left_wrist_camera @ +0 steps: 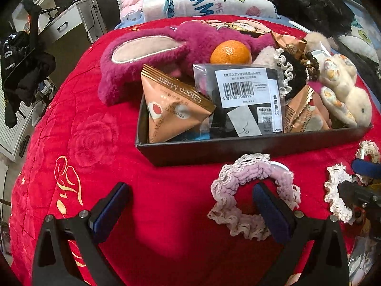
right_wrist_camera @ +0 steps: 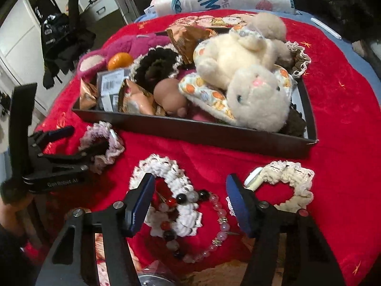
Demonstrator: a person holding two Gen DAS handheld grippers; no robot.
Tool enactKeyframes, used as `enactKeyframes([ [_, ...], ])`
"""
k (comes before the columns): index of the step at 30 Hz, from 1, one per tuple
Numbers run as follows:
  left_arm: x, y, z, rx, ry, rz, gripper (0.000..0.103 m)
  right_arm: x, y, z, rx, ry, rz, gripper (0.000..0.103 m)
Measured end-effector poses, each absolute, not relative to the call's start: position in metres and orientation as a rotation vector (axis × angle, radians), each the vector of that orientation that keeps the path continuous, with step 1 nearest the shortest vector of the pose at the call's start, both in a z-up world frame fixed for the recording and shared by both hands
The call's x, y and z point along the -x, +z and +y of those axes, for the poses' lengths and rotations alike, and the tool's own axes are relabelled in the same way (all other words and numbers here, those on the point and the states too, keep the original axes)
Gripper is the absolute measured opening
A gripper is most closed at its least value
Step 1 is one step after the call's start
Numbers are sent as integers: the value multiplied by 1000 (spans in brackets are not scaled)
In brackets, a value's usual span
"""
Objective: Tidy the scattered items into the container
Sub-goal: 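Grasp the pink lace scrunchie with the left tool while the right tool grasps a white lace scrunchie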
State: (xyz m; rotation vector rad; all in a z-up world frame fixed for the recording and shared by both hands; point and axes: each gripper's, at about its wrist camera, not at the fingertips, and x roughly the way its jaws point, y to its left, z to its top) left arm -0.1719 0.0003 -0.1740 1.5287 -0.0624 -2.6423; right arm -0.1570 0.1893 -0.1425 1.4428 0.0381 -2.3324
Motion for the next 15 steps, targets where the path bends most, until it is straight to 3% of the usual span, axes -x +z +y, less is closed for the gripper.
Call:
enactKeyframes([
  [10, 179, -176, 5, -1498, -2642, -34, 103, 161, -148, 184, -1438, -2359, 21, 61],
  [12, 180, -176, 7, -1493, -2638, -31, 103, 160, -147, 184, -1431, -2367, 33, 56],
  [14, 181, -175, 9, -1494, -2635, -29, 103, 161, -146, 184, -1427, -2374, 35, 39],
  [15, 181, -175, 9, -1494, -2634, -28, 103, 161, -145, 184, -1421, -2369, 30, 37],
])
